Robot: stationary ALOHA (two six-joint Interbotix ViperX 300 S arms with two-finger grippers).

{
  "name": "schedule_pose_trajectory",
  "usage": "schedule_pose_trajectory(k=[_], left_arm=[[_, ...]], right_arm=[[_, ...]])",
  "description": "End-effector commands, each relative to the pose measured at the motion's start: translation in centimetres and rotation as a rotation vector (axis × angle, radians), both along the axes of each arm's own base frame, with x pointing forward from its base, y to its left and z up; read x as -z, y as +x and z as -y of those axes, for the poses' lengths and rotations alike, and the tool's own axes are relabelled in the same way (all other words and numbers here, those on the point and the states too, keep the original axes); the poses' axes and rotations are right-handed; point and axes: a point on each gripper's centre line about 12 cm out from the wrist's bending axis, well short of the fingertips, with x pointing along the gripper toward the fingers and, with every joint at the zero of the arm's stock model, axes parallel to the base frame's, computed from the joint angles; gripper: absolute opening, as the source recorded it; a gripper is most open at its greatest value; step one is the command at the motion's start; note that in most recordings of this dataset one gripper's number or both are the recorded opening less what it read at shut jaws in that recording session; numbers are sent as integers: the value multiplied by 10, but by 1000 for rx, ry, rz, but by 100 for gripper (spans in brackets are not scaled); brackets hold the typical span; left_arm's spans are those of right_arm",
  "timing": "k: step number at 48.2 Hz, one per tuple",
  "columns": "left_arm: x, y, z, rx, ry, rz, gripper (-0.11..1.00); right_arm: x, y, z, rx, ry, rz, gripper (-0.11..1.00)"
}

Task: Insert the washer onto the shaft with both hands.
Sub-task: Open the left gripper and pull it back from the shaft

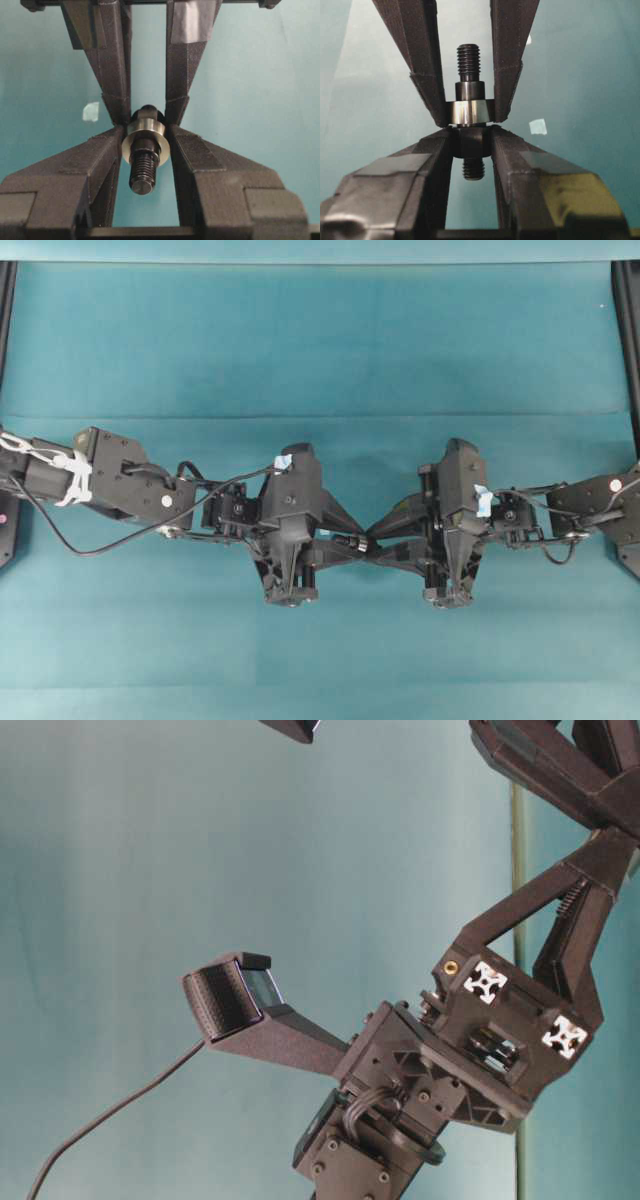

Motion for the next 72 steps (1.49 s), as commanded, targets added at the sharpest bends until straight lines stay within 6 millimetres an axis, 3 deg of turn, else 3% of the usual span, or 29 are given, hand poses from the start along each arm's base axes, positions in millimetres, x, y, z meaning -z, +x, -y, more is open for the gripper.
schedule_pose_trajectory(k=[1, 3, 10, 13, 24, 33, 60, 72], left_arm=[[-11, 4, 0, 0, 0, 37, 36], [-10, 3, 0, 0, 0, 35, 42], [-12, 3, -1, 0, 3, 37, 84], [-13, 2, -1, 1, 4, 37, 94], [-19, -7, -4, 9, 30, 33, 89], [-32, -26, -10, 6, 49, 34, 89], [-48, -86, -13, 6, 49, 49, 89], [-49, -97, -14, 6, 51, 26, 89]], right_arm=[[-8, 5, 0, -1, -5, 31, -1], [-8, 6, 0, 0, -4, 33, -1], [-8, 5, 1, 0, -4, 30, -1], [-8, 5, 0, -1, -5, 33, -1], [-8, 4, 1, 0, -4, 30, -1], [-7, 3, 1, 1, -3, 26, -1], [-6, 3, 1, 0, -5, 17, -1], [-6, 3, 1, 0, -5, 17, -1]])
